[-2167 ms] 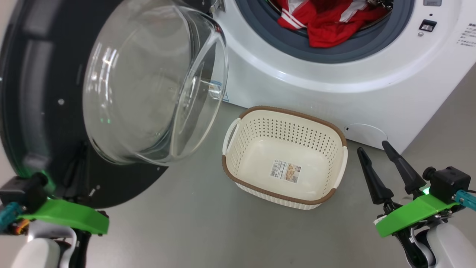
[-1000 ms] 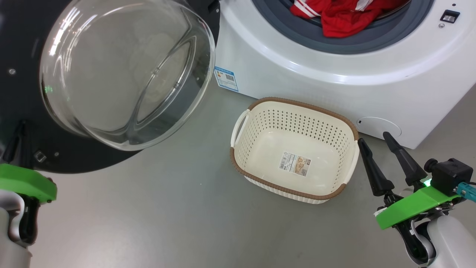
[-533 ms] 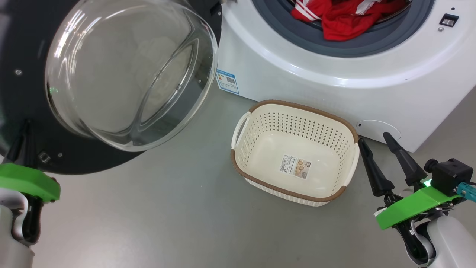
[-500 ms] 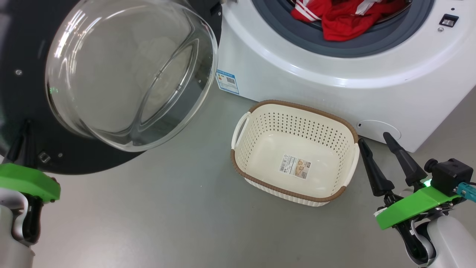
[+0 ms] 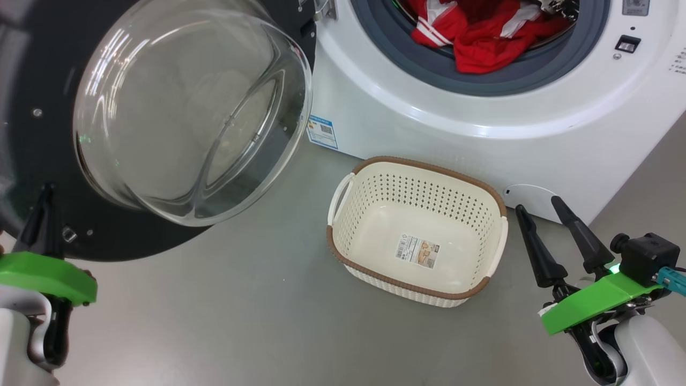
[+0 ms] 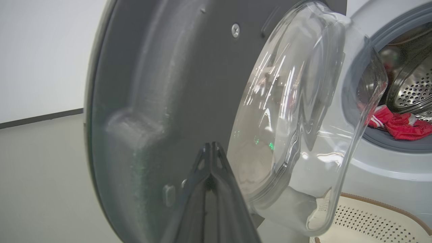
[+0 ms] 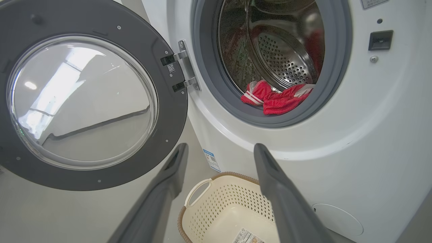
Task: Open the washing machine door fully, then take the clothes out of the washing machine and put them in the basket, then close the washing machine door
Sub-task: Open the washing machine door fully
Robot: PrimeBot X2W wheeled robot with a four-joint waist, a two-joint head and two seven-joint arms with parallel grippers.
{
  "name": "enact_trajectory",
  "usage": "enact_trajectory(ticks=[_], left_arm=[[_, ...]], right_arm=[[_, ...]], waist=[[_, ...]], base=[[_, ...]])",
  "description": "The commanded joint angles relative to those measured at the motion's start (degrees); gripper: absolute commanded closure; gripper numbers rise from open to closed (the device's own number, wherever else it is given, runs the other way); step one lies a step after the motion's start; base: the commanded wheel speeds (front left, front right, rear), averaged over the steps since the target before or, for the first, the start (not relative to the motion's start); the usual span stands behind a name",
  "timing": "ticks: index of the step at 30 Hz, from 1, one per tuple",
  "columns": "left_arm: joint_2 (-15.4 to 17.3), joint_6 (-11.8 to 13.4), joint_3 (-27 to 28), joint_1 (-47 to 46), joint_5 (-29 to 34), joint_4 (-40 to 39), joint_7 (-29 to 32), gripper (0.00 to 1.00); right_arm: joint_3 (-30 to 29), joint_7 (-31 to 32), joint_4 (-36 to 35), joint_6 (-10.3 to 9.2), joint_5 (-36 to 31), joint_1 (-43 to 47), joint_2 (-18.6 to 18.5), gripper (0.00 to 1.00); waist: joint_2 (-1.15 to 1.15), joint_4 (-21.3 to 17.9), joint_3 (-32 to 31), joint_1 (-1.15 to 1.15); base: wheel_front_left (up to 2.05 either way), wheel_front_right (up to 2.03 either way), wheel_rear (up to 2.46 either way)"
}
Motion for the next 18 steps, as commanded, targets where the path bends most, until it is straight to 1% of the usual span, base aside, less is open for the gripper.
enact_trajectory(ticks=[1, 5, 6, 7, 8, 9, 11, 12, 18], left_arm=[[2.9, 0.7, 1.9, -0.5, -0.5, -1.7, -0.6, 1.0], [2.8, 1.2, 1.5, 1.2, -0.3, -4.2, -0.8, 1.0], [2.7, 1.3, 1.3, 1.7, -0.2, -5.1, -0.8, 0.98], [2.6, 1.5, 1.1, 2.3, -0.1, -6.1, -0.9, 0.88], [2.5, 1.8, 0.9, 2.8, 0.1, -7.2, -0.9, 0.82], [2.4, 2.0, 0.8, 3.4, 0.2, -8.2, -0.9, 0.7], [2.5, 2.6, 0.6, 4.5, 0.5, -10.3, -1.0, 0.33], [2.5, 2.8, 0.6, 4.9, 0.6, -11.3, -1.0, 0.0], [2.2, 4.6, -0.1, 7.7, 1.1, -18.7, -0.5, 0.0]], right_arm=[[1.2, -0.7, -1.2, 0.09, 0.8, 0.6, -0.1, 0.0], [1.2, -0.7, -1.3, 0.09, 0.9, 1.0, -0.2, 0.0], [1.2, -0.7, -1.3, 0.09, 0.9, 1.1, -0.2, 0.0], [1.1, -0.7, -1.3, 0.09, 0.9, 1.2, -0.1, 0.0], [1.0, -0.7, -1.4, 0.09, 0.9, 1.4, -0.1, 0.0], [1.1, -0.7, -1.4, 0.09, 0.9, 1.5, 0.0, 0.0], [1.1, -0.7, -1.5, 0.09, 0.9, 1.8, 0.1, 0.0], [1.1, -0.7, -1.5, 0.09, 0.9, 1.9, 0.2, 0.0], [1.1, -0.7, -1.7, 0.09, 0.8, 2.8, 0.3, 0.0]], waist=[[0.0, -0.2, -0.4, 0.0], [0.0, -0.5, -1.0, 0.0], [0.0, -0.6, -1.2, 0.0], [0.0, -0.8, -1.4, 0.0], [0.0, -0.9, -1.5, 0.0], [0.0, -1.1, -1.8, 0.0], [0.0, -1.4, -2.1, 0.0], [0.0, -1.7, -2.3, 0.0], [0.0, -3.1, -3.8, 0.0]], base=[[0.0, 0.0, 0.0], [0.0, 0.0, 0.0], [0.0, 0.0, 0.0], [0.0, 0.0, 0.0], [0.0, 0.0, 0.0], [0.0, 0.0, 0.0], [0.0, 0.0, 0.0], [0.0, 0.0, 0.0], [0.0, 0.0, 0.0]])
